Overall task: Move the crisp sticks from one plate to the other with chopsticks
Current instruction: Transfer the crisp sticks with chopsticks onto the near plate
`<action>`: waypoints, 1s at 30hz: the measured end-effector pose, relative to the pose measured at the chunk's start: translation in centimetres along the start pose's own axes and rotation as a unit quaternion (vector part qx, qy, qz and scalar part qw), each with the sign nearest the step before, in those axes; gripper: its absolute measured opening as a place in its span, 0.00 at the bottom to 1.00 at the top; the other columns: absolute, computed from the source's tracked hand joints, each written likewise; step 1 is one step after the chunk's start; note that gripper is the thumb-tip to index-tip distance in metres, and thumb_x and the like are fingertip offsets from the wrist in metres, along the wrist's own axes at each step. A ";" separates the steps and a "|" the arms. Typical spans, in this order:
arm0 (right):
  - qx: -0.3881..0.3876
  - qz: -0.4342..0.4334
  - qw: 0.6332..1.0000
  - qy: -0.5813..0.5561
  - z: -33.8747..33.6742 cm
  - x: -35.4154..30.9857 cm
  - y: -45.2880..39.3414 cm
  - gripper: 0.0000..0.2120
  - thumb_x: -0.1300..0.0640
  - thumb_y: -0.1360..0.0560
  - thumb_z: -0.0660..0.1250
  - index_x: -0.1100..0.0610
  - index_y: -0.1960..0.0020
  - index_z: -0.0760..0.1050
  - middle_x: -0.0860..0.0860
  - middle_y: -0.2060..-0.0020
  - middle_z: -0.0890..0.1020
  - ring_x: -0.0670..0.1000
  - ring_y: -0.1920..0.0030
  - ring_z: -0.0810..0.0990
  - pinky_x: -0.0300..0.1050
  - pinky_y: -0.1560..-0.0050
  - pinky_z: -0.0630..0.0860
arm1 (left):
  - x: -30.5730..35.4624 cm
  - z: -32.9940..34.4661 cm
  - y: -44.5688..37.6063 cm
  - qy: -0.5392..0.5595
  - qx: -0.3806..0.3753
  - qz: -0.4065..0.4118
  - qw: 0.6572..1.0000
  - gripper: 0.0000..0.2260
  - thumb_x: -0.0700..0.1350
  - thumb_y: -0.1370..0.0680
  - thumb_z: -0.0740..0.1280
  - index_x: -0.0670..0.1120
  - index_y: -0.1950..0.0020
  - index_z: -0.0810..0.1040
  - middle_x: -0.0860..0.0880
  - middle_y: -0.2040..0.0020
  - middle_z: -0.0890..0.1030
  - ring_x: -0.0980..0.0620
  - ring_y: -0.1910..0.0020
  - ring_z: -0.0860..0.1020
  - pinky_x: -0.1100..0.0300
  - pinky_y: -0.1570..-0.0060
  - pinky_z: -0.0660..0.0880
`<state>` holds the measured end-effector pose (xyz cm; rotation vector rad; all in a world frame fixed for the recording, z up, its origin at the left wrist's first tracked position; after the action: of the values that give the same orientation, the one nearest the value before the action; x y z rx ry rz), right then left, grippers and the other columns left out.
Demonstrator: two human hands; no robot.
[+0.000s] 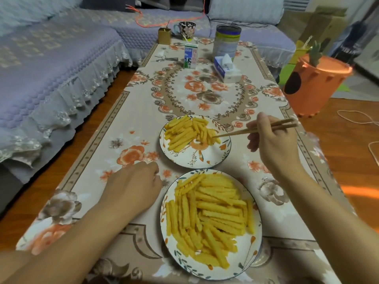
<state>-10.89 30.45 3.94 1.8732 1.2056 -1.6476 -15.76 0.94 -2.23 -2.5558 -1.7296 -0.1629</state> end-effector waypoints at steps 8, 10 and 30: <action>0.023 0.003 0.999 0.022 -1.6 -0.3 1.1 0.20 0.50 0.14 0.59 0.60 0.55 0.82 0.58 0.68 0.80 0.49 0.73 0.77 0.43 0.72 0.74 | 0.5 0.7 0.6 -0.007 -0.022 0.003 1.000 0.15 0.55 0.17 0.53 0.56 0.37 0.75 0.53 0.41 0.78 0.47 0.43 0.78 0.54 0.53 0.75; -0.001 0.003 1.000 0.029 -0.8 -0.2 1.4 0.20 0.49 0.14 0.59 0.60 0.54 0.82 0.60 0.68 0.80 0.51 0.73 0.78 0.46 0.71 0.75 | 0.4 0.8 0.6 -0.001 -0.018 -0.001 1.000 0.15 0.55 0.17 0.53 0.55 0.38 0.76 0.53 0.41 0.78 0.48 0.43 0.78 0.54 0.53 0.76; -0.215 0.036 0.976 0.000 -2.4 -6.7 7.2 0.27 0.50 0.15 0.57 0.64 0.65 0.80 0.59 0.76 0.77 0.58 0.79 0.74 0.45 0.78 0.70 | 0.9 0.8 1.1 -0.008 -0.009 0.028 1.000 0.14 0.52 0.18 0.56 0.50 0.41 0.79 0.47 0.46 0.76 0.42 0.46 0.77 0.53 0.58 0.70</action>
<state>-3.47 25.75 8.99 1.6215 1.3484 -1.2251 -14.36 1.44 -2.87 -2.6226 -1.6677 -0.1563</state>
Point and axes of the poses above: each hand's wrist, its own y-axis away from the middle knuckle, its own z-axis out of the palm, x = y × z, the point moved 4 cm from there along -y, towards the middle knuckle
